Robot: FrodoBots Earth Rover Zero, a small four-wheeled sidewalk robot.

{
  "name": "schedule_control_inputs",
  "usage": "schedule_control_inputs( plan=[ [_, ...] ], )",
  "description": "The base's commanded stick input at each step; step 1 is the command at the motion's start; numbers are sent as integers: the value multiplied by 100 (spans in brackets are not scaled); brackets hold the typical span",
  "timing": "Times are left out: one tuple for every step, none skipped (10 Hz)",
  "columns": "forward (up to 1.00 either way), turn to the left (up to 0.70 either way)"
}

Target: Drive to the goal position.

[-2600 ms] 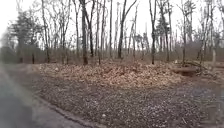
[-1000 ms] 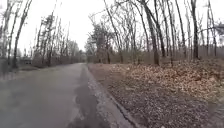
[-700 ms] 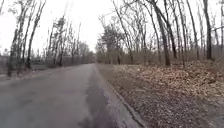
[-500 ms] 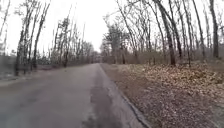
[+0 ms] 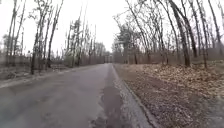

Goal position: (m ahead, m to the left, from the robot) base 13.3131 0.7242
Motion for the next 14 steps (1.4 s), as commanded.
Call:
schedule_control_inputs(
  plan=[
    [0,0],
    [0,0],
    [0,0],
    [100,0],
    [100,0],
    [100,0],
    [100,0],
    [100,-40],
    [100,-40],
    [100,-40],
    [100,0],
    [100,0],
    [100,0],
    [100,-40]
  ],
)
